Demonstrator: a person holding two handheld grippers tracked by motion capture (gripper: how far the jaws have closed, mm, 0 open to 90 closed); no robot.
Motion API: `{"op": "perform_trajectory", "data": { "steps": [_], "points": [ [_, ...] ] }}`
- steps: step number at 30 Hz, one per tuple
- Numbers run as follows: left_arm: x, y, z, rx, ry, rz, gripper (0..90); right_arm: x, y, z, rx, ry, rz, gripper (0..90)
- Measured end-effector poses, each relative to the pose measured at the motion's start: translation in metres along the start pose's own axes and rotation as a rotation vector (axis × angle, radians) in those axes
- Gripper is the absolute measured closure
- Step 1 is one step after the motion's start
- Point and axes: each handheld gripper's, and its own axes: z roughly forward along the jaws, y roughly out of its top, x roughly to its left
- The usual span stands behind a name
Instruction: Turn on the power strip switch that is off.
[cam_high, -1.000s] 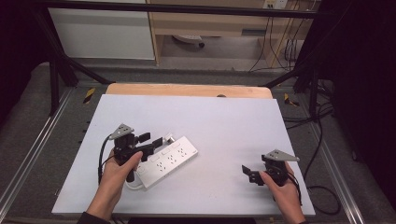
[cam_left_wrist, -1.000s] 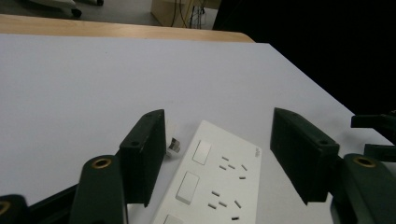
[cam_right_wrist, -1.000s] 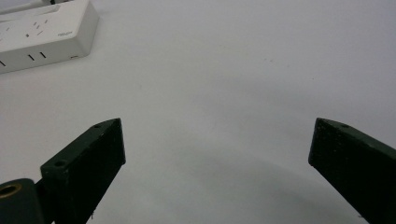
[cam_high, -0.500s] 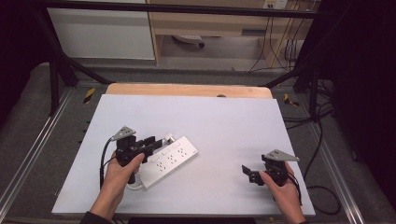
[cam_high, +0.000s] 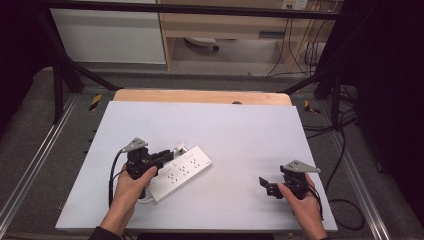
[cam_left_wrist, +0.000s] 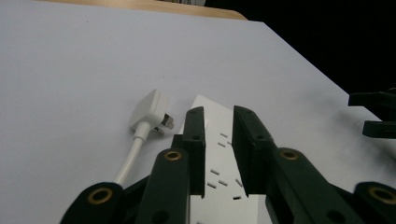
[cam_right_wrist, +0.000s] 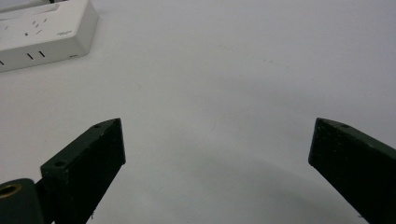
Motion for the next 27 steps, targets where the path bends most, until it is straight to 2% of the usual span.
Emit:
{"op": "perform_trajectory", "data": {
  "steps": [8,14,27],
  "points": [
    [0.005,-0.005,0.004,0.017,-0.005,-0.006,82.7,0.000,0.000,0.000,-0.001,-0.001,-0.005,4.2],
    [0.006,-0.007,0.006,0.028,0.002,0.009,86.4,0.001,0.000,0.000,-0.001,-0.003,-0.002,4.2],
    [0.011,-0.013,0.018,0.091,0.010,0.016,87.9,0.000,0.000,0.001,-0.001,-0.003,-0.009,4.2]
  ]
}}
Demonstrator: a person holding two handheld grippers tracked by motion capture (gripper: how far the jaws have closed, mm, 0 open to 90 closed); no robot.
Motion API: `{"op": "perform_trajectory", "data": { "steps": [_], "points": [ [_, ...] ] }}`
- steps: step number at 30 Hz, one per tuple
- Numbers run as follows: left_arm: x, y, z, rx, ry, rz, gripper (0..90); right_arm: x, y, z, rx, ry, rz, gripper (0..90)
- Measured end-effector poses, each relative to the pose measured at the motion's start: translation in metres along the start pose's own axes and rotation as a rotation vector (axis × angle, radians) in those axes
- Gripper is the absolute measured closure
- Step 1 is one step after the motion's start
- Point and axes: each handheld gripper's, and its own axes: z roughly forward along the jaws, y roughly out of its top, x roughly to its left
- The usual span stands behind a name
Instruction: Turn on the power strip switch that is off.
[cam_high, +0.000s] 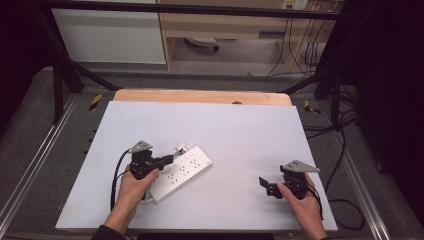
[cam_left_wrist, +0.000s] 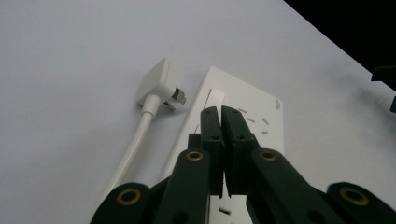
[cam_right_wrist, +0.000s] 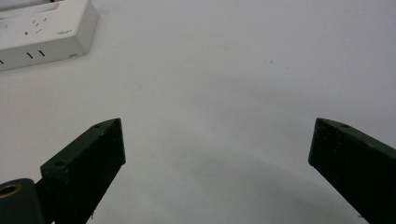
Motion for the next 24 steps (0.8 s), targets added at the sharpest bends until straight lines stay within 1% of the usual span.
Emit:
{"op": "perform_trajectory", "data": {
  "steps": [8,13,14,24],
  "points": [
    [0.003,0.000,0.007,0.026,0.005,0.007,89.0,0.000,0.000,0.000,0.001,0.001,-0.001,4.2],
    [0.002,0.000,0.012,0.041,0.009,0.016,89.8,0.000,0.000,0.000,0.000,0.002,0.000,4.2],
    [0.002,0.000,0.012,0.047,0.011,0.022,89.9,0.000,0.000,0.000,0.000,0.001,0.001,4.2],
    [0.002,-0.001,0.014,0.072,0.015,0.022,89.9,0.000,0.000,0.000,0.000,0.003,-0.001,4.2]
  ]
}}
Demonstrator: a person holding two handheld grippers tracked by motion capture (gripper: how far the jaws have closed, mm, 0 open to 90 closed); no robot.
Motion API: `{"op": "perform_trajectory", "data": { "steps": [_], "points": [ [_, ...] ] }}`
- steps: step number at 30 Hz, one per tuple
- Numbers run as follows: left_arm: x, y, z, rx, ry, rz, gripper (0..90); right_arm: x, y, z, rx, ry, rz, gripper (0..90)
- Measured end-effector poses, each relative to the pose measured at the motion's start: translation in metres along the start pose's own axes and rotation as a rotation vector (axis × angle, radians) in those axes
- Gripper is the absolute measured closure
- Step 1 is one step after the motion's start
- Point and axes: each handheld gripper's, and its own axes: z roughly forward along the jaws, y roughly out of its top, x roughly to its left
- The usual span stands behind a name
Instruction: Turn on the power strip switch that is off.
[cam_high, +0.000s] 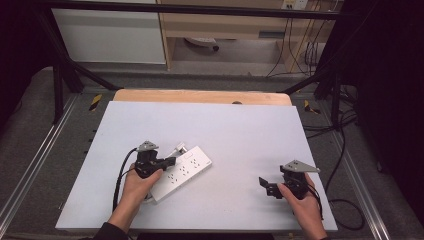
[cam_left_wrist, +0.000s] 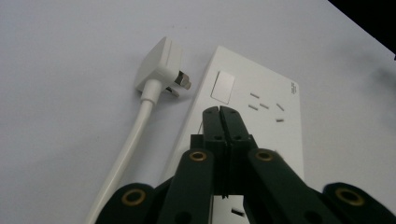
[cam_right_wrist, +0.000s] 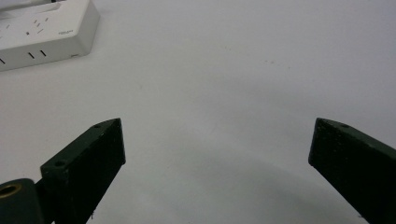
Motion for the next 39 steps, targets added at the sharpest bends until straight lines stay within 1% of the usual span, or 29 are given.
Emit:
{"op": "perform_trajectory", "data": {
  "steps": [12,22,39],
  "points": [
    [0.0019,-0.0017,0.0022,0.012,0.012,-0.005,89.9,0.0001,0.0000,0.0000,0.000,0.001,0.000,4.2],
    [0.0035,-0.0022,0.0029,0.016,0.010,-0.012,89.9,0.0000,-0.0001,0.0001,0.001,0.000,0.001,4.2],
    [0.0065,-0.0031,0.0028,0.013,-0.009,-0.042,90.0,0.0003,-0.0003,0.0007,0.005,-0.001,0.001,4.2]
  ]
}}
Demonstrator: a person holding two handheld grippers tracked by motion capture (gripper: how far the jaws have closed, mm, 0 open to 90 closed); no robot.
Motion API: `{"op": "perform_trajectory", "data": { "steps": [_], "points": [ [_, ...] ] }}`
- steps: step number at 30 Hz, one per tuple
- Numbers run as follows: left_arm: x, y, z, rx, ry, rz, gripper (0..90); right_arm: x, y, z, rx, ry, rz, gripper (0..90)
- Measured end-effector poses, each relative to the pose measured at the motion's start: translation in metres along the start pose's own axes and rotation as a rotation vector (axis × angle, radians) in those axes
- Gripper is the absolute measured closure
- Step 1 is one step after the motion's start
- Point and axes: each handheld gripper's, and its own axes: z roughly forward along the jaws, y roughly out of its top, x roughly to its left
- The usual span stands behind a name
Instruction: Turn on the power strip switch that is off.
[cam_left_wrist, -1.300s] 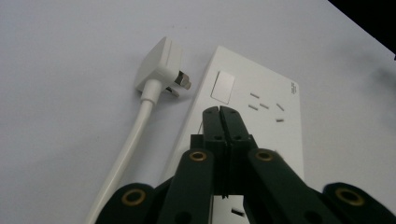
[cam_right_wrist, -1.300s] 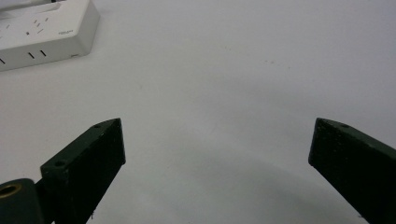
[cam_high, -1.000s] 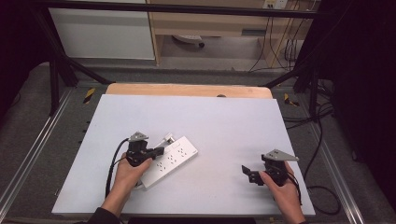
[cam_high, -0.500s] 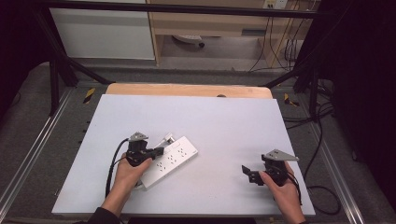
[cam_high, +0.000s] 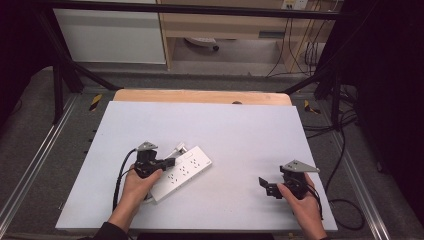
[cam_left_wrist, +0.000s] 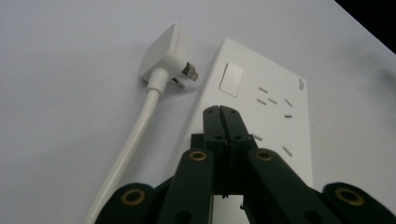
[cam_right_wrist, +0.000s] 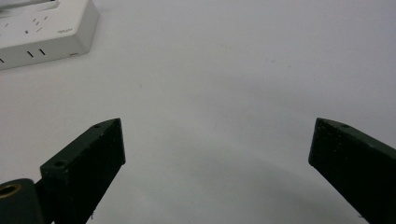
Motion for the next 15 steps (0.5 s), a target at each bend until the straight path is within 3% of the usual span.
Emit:
{"op": "perform_trajectory", "data": {
  "steps": [15],
  "points": [
    [0.0018,0.0003,0.0002,-0.002,-0.010,-0.018,90.0,0.0004,-0.0001,0.0002,0.006,0.002,-0.002,4.1]
  ]
}}
